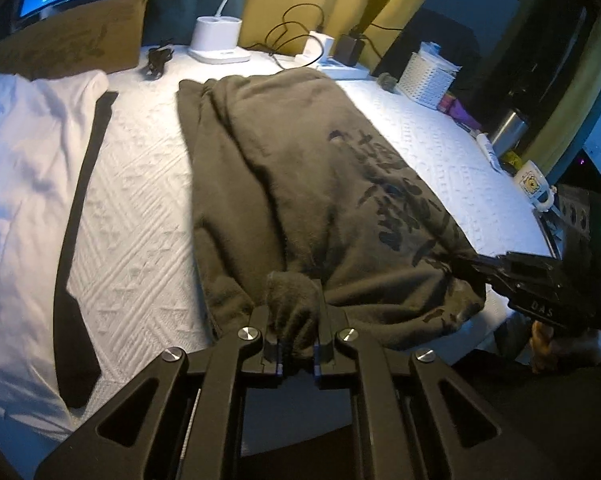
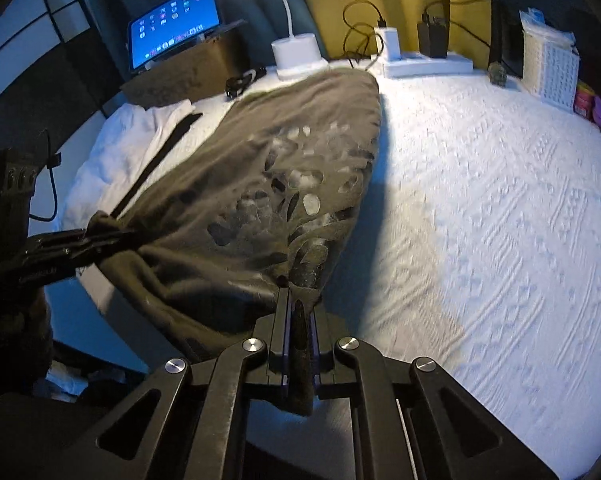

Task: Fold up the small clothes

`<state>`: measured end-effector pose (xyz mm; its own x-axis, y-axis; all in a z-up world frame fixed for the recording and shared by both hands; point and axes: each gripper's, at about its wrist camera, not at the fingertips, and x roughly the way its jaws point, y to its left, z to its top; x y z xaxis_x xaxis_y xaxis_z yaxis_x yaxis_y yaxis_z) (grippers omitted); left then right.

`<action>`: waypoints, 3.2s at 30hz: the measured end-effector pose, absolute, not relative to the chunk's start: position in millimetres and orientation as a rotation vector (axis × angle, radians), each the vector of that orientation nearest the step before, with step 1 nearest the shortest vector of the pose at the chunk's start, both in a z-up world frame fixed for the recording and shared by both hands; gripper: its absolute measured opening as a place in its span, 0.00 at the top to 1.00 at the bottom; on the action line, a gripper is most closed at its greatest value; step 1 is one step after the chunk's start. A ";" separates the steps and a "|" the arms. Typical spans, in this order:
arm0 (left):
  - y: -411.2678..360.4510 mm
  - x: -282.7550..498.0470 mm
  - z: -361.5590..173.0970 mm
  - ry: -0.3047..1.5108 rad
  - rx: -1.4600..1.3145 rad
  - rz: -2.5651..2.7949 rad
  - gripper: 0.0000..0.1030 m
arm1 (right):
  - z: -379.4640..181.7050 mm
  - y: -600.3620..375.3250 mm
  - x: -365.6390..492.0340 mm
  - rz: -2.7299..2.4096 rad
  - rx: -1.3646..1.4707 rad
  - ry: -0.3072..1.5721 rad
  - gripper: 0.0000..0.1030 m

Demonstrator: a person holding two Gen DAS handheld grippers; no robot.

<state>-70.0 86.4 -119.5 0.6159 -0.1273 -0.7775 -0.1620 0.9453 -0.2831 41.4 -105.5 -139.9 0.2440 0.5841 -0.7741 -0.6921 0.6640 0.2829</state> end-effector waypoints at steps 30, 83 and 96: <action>97.6 -77.9 -91.0 0.894 -0.236 0.013 0.83 | -140.3 -136.6 59.2 0.661 -0.138 0.992 0.47; 153.6 150.8 -142.3 0.954 -0.140 0.139 0.33 | -158.0 16.7 269.0 0.881 -0.096 1.002 0.30; 137.9 144.4 -138.6 0.883 -0.148 0.113 0.72 | -159.3 36.5 247.6 0.957 -0.125 0.953 0.77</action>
<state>144.4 137.9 -138.6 0.6303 0.0372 -0.7755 -0.1591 0.9838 -0.0821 247.6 36.5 -159.3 0.2192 0.6383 -0.7379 -0.7404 0.6013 0.3003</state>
